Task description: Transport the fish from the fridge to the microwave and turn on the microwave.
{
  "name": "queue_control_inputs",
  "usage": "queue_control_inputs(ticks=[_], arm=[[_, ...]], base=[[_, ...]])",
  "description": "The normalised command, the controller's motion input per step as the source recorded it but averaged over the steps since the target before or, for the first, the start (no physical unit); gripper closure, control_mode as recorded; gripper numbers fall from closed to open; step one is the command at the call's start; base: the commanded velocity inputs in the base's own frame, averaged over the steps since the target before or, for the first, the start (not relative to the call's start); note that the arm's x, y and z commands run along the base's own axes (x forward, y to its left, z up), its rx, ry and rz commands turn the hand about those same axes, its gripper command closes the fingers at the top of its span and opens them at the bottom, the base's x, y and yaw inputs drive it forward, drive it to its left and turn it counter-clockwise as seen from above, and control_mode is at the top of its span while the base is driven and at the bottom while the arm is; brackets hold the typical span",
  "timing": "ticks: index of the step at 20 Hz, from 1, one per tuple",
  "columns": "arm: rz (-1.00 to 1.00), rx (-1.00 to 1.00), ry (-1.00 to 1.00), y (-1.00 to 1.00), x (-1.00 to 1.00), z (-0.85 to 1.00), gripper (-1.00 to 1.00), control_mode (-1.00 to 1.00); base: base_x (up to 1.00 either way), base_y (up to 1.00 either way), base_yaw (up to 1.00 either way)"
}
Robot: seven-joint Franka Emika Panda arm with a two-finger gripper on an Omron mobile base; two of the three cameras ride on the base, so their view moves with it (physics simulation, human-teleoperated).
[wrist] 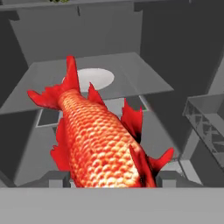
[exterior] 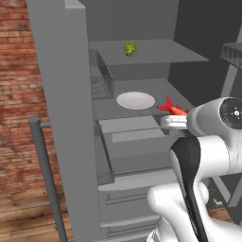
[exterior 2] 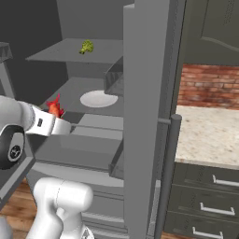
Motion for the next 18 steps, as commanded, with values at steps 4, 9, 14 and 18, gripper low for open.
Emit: queue_control_inputs(ticks=[4,9,14,18], arm=[[-0.05,0.00,-0.14,0.00,-0.62,-0.02,1.00,-1.00],[0.00,0.00,0.00,0.00,-0.07,0.00,1.00,-1.00],[0.00,0.00,0.00,0.00,0.00,0.00,1.00,-1.00],[0.00,0.00,0.00,0.00,0.00,0.00,1.00,1.00]], base=[[0.00,0.00,0.00],[0.00,0.00,0.00],[0.00,0.00,0.00],[-0.05,0.00,0.00]])
